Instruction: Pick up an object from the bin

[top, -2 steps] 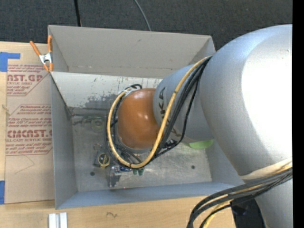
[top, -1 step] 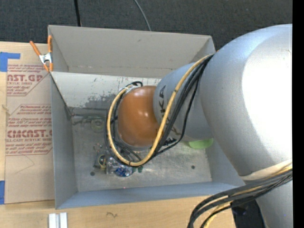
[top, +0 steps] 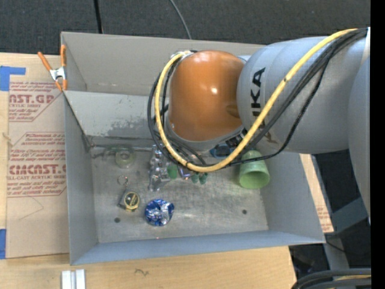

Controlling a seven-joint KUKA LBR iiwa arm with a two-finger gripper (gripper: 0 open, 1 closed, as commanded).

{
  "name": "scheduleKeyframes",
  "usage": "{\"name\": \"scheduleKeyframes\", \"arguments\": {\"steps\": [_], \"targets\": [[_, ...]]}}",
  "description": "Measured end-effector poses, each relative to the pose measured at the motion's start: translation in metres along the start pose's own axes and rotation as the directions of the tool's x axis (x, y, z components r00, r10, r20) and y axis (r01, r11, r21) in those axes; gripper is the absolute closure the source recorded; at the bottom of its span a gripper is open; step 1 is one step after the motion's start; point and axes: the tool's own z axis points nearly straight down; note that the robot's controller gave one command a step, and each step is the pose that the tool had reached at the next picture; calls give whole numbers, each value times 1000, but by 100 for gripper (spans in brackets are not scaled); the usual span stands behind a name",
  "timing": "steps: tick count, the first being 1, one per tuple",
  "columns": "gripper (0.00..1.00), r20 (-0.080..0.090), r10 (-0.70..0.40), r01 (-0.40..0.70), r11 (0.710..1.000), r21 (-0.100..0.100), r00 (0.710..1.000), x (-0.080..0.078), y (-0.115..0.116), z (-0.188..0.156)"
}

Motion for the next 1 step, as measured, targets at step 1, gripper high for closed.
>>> {"name": "scheduleKeyframes", "arguments": {"steps": [1], "targets": [[100,-2,-83,83,997,-2,997,-7,-53,132]]}}
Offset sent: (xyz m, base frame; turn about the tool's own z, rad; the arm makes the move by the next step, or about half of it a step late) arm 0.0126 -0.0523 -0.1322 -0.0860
